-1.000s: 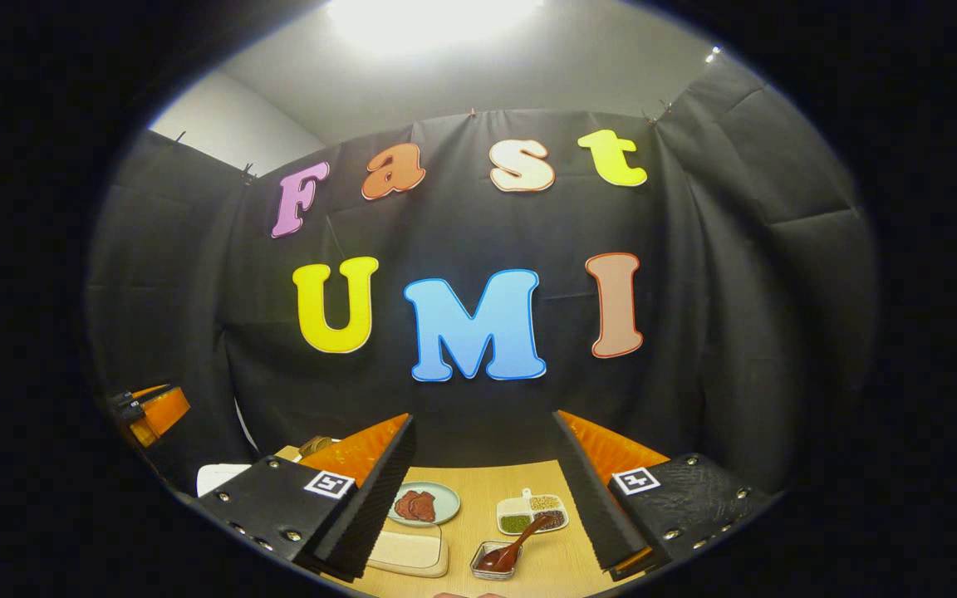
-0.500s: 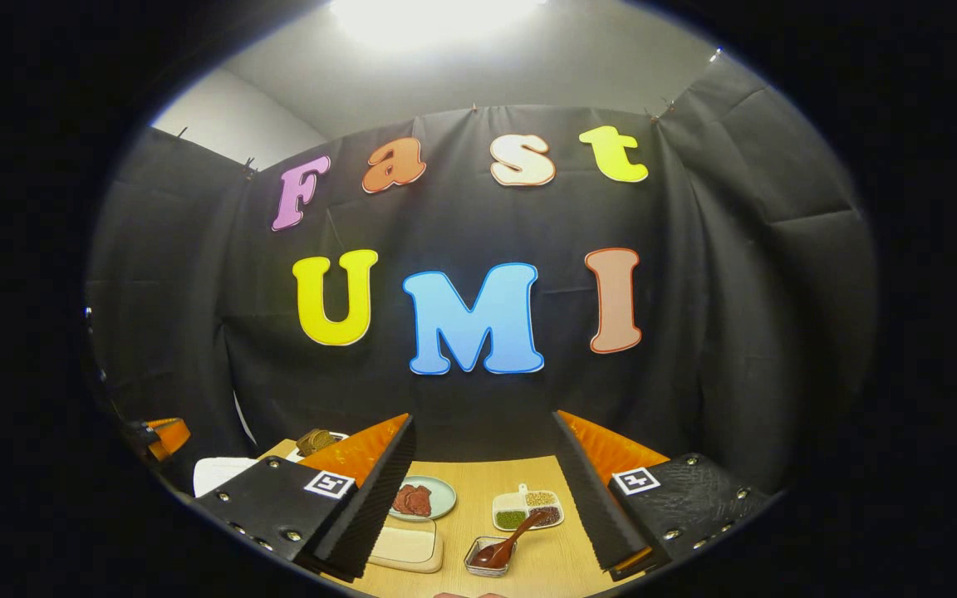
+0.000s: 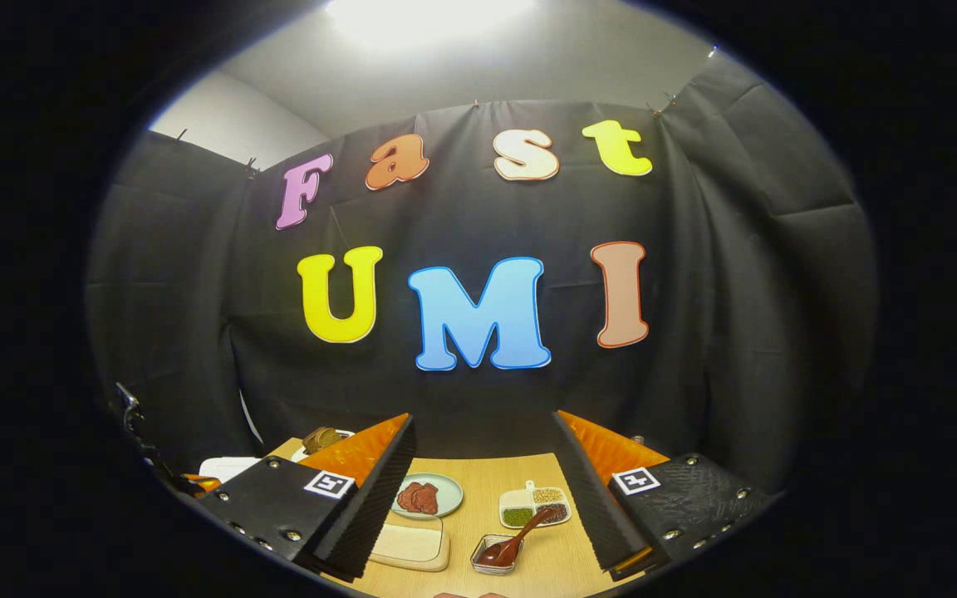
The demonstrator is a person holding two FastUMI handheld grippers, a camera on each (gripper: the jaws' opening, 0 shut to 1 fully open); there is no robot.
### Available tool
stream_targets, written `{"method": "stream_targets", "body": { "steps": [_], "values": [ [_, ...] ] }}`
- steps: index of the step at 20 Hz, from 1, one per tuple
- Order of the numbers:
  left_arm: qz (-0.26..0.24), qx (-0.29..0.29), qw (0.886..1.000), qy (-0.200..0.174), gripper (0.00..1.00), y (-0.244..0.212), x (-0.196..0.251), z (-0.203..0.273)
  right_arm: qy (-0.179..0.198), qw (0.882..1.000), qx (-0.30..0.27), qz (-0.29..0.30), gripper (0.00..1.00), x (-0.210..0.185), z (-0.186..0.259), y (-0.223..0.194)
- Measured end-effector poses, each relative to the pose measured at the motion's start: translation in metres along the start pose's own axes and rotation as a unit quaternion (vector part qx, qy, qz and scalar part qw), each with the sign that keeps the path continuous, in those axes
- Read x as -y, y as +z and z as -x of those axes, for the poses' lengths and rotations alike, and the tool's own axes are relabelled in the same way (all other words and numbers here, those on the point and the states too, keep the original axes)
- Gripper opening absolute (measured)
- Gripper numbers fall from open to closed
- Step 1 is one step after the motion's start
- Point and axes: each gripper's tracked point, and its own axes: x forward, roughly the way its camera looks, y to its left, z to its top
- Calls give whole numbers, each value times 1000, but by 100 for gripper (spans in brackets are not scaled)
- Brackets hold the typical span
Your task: Close the left gripper, press the button to open the rice cooker; take a wooden spoon from the chopstick holder with the right hand, scoop a spoonful of rice and pour it into the rice cooker, then put the wooden spoon back into the chopstick holder.
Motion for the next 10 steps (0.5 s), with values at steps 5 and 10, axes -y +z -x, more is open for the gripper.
{"method": "stream_targets", "body": {
  "steps": [5, 10],
  "values": [
    [1, -40, 999, 8, 8, -26, -10, -17, 13, 1000, -1, -9, 97, -2, -1, -2],
    [-2, -61, 998, 6, 7, -38, -10, -22, 7, 1000, -6, -9, 98, 2, -3, -6]
  ]
}}
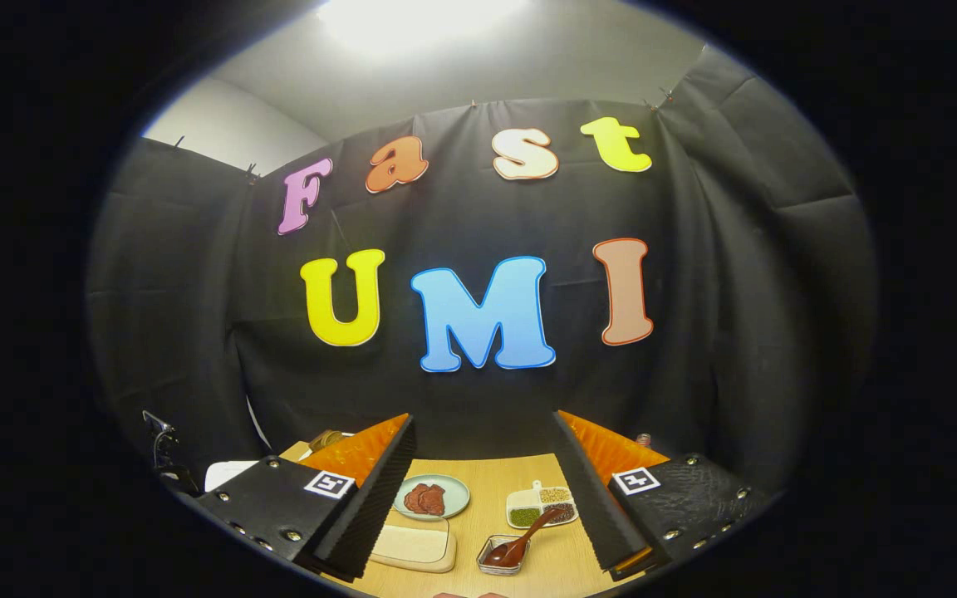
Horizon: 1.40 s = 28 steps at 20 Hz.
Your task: Close the left gripper, press the button to open the rice cooker; take a wooden spoon from the chopstick holder with the right hand, scoop a spoonful of rice and pour it into the rice cooker, then put the wooden spoon back into the chopstick holder.
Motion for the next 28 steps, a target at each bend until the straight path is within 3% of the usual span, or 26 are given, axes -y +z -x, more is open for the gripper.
{"method": "stream_targets", "body": {
  "steps": [5, 8, 9, 12, 13, 20, 22, 25, 28],
  "values": [
    [5, -21, 1000, -2, 11, 8, -1, 3, -3, 1000, -13, -26, 97, 4, -2, -7],
    [-21, 76, 997, 25, 9, 77, -4, 29, -7, 1000, -15, -24, 97, 10, -4, -9],
    [-25, 107, 994, 23, 39, 105, -1, 37, -8, 1000, -15, -24, 97, 12, -5, -9],
    [-10, 167, 986, -13, 87, 162, 22, 65, -11, 999, -17, -31, 97, 16, -6, -11],
    [2, 175, 984, -24, 97, 173, 28, 72, -12, 999, -16, -34, 97, 17, -6, -12],
    [14, 270, 962, -31, 95, 232, 35, 124, -36, 999, -22, -26, 98, 47, -9, -24],
    [8, 281, 959, -33, 92, 240, 39, 130, -45, 998, -26, -22, 98, 56, -12, -31],
    [8, 291, 956, -37, 95, 243, 46, 139, -56, 998, -40, -14, 97, 73, -18, -49],
    [4, 280, 959, -45, 98, 231, 56, 134, -60, 997, -41, -31, 98, 86, -24, -67]
  ]
}}
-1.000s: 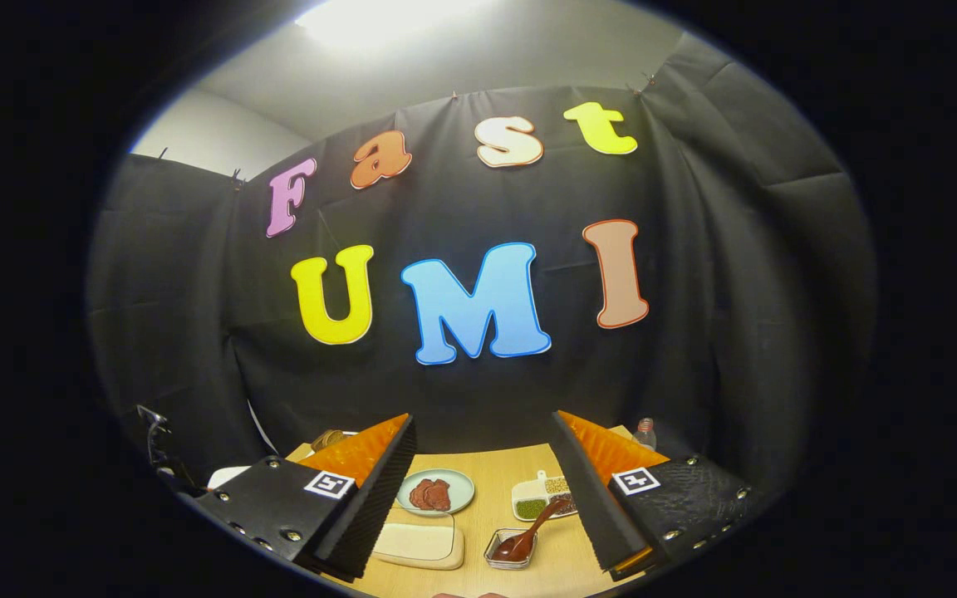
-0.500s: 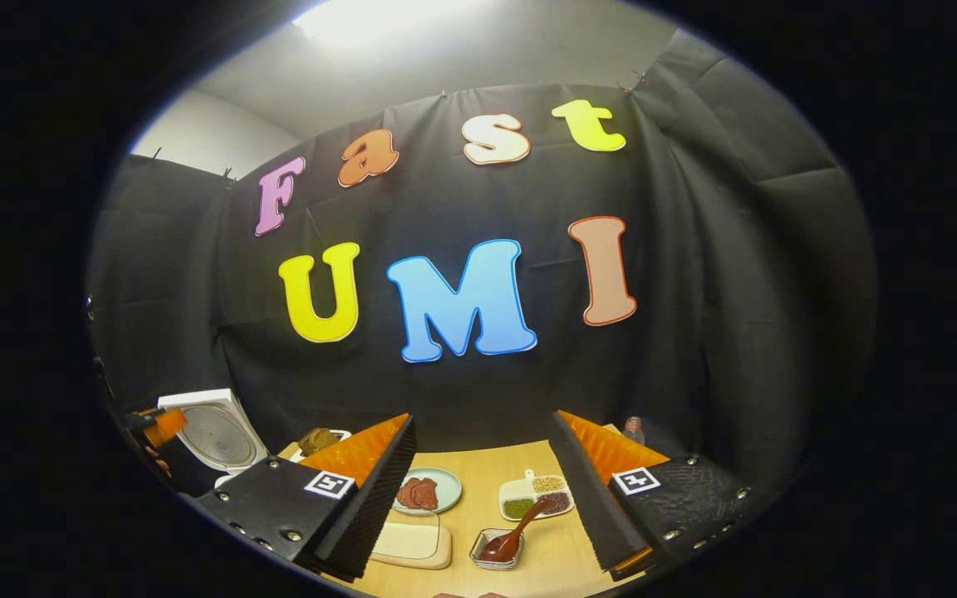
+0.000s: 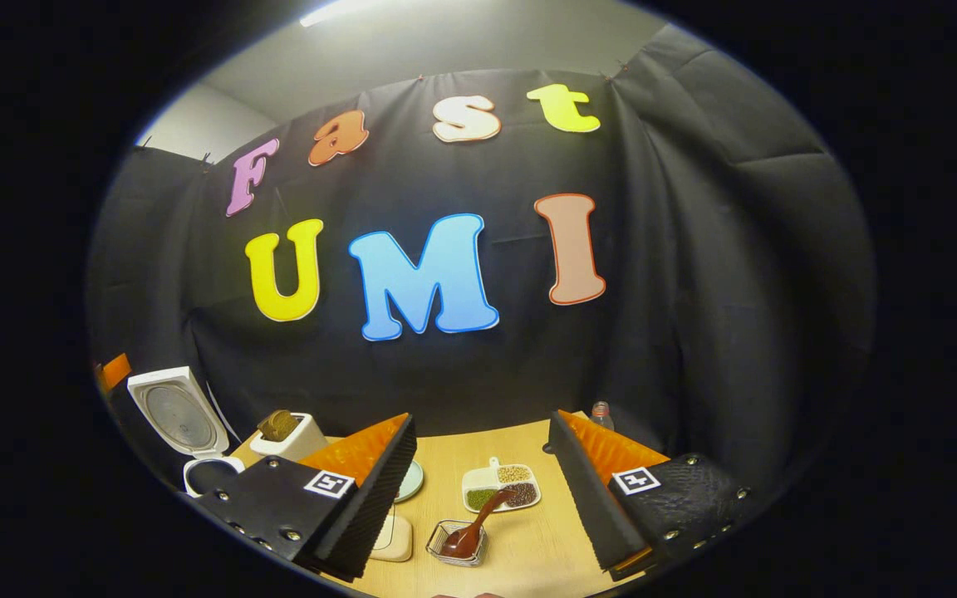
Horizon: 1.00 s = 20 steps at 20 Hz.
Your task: Close the left gripper, press the button to open the rice cooker; take a wooden spoon from the chopstick holder with the right hand, scoop a spoonful of rice and pour it into the rice cooker, then put the wooden spoon back into the chopstick holder.
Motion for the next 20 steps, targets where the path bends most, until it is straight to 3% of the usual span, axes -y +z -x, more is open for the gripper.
{"method": "stream_targets", "body": {
  "steps": [6, 12, 16, 17, 20],
  "values": [
    [-22, -6, 1000, -8, 98, 0, 18, 5, 16, 999, -50, 12, 98, 18, -44, -71],
    [-39, -19, 999, -1, 98, -5, 34, 9, 8, 991, -125, -42, 97, 35, -86, -136],
    [-40, -36, 999, 3, 98, -14, 43, 9, 25, 983, -171, -66, 98, 29, -122, -175],
    [-34, -44, 998, 2, 92, -18, 45, 10, 31, 980, -179, -81, 98, 26, -130, -183],
    [-18, -56, 998, 18, 98, -26, 40, 17, 31, 975, -202, -82, 98, 26, -149, -210]
  ]
}}
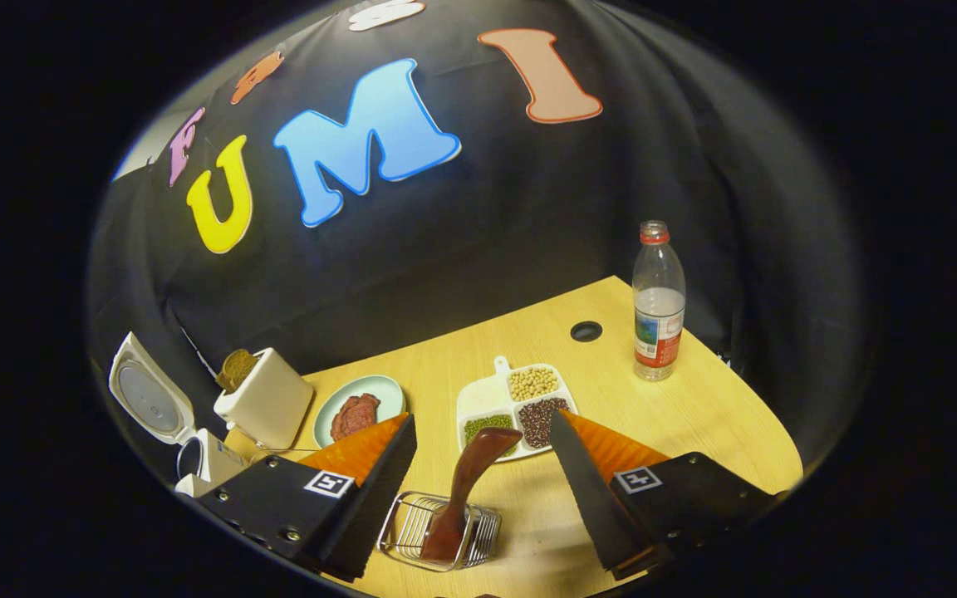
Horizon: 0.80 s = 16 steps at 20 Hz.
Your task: Close the left gripper, press the button to open the rice cooker; take a wooden spoon from the chopstick holder with the right hand, scoop a spoonful of rice and pour it into the rice cooker, then put the wooden spoon back into the chopstick holder.
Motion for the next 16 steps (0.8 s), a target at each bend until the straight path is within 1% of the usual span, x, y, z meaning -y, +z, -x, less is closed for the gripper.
{"method": "stream_targets", "body": {
  "steps": [2, 4, 5, 6, 7, 8, 9, 11, 12, 13, 14, 15, 16],
  "values": [
    [-3, 2, 1000, 13, 98, 1, -5, 5, 7, 1000, -6, 8, 97, 0, -9, -5],
    [-9, -1, 1000, 22, 98, -1, -8, 11, 9, 1000, -14, 23, 94, 0, -23, -11],
    [-10, -5, 1000, 26, 98, -3, -9, 11, 10, 999, -23, 29, 87, 0, -30, -16],
    [-10, -8, 999, 29, 98, -3, -10, 11, 23, 999, -29, 30, 82, -5, -31, -19],
    [-11, -10, 999, 31, 98, -4, -10, 12, 23, 999, -38, 31, 78, -7, -34, -23],
    [-11, -11, 999, 31, 98, -4, -7, 11, 21, 998, -46, 30, 69, -5, -35, -28],
    [-11, -10, 999, 29, 97, -3, -4, 11, 25, 998, -48, 20, 51, -8, -32, -28],
    [-14, -9, 1000, 22, 94, -4, 1, 11, 42, 998, -50, -6, 42, -18, -21, -29],
    [-18, -9, 1000, 18, 93, -4, 5, 11, 50, 997, -50, -9, 35, -23, -12, -28],
    [-22, -9, 1000, 12, 92, -4, 9, 9, 65, 997, -48, -3, 34, -28, -2, -27],
    [-25, -9, 1000, 6, 98, -5, 12, 7, 78, 996, -45, -4, 34, -37, 3, -30],
    [-26, -9, 1000, -1, 98, -6, 17, 6, 80, 996, -43, 4, 24, -39, 11, -33],
    [-24, -8, 1000, -8, 97, -6, 20, 5, 90, 995, -38, 1, 24, -44, 21, -36]
  ]
}}
